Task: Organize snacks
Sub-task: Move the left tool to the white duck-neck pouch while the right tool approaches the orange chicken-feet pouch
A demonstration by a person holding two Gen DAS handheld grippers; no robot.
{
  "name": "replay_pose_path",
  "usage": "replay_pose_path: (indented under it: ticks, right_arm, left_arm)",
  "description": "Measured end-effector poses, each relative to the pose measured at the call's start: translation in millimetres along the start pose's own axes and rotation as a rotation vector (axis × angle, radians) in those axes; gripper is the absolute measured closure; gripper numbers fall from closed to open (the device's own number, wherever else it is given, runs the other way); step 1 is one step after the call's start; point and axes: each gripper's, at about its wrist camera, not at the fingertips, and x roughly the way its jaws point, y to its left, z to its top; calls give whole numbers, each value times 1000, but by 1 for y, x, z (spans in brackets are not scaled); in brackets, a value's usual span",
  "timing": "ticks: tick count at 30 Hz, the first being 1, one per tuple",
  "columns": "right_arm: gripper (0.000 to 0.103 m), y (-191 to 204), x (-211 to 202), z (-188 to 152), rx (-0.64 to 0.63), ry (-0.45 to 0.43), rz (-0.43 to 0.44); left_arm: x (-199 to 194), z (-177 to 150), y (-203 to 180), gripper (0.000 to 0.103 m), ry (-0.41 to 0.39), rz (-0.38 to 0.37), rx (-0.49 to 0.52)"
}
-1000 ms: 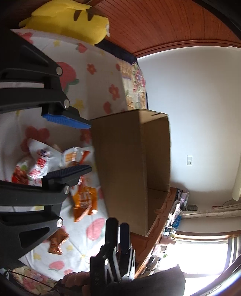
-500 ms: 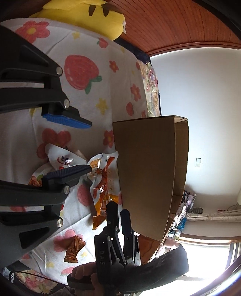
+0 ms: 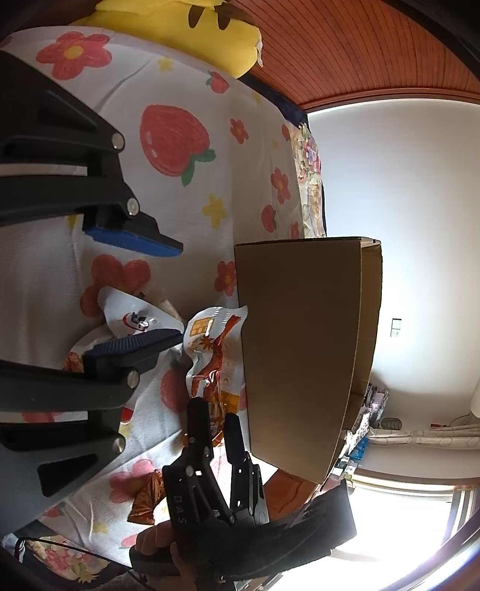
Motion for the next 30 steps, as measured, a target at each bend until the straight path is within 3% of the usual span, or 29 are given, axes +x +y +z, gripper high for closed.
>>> replay_pose_path:
  ticks: [21, 30]
  right_arm:
    - [41, 22, 15, 5, -164, 55, -86]
    - [37, 11, 23, 10, -141, 71, -55]
  left_arm:
    - [7, -10, 4, 63, 25, -24, -34]
    - [6, -12, 8, 63, 18, -38, -62]
